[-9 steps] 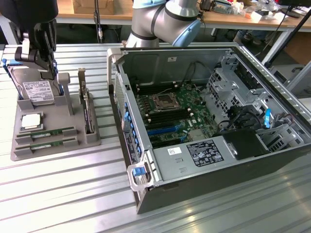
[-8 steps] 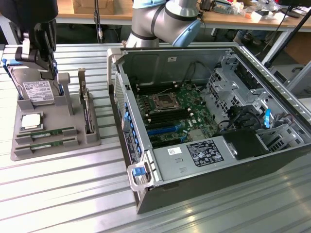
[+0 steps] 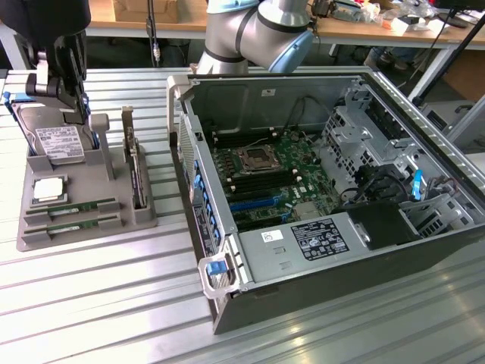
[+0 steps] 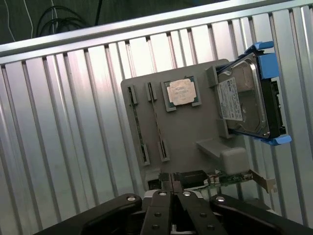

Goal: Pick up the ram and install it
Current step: 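Pick up the ram and move it above insertion slot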

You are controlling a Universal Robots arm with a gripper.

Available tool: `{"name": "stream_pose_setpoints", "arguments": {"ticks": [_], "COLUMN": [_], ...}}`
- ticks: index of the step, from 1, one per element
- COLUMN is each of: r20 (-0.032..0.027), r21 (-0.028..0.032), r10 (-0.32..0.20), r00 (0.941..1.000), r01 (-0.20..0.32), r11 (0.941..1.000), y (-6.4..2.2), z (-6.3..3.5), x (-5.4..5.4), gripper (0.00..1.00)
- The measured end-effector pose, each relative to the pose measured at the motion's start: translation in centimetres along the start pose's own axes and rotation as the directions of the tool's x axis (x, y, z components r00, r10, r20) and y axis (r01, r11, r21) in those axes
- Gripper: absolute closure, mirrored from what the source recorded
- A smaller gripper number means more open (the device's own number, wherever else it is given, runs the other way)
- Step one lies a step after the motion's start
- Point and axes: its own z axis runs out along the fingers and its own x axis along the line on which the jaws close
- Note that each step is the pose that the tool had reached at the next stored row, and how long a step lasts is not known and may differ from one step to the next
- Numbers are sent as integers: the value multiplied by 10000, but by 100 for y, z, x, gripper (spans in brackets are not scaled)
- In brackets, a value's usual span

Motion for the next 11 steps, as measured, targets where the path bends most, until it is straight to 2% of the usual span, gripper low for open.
{"name": "stream_pose_setpoints", "arguments": {"ticks": [3,6,11], "r20": [-1,0,0], "r21": [0,0,0], "r10": [0,0,0], "r00": [10000,10000,10000], "r01": [0,0,0], "r11": [10000,10000,10000], "y": [0,0,0], "z": [0,0,8], "x": [0,0,0], "gripper": [89,70,70]}}
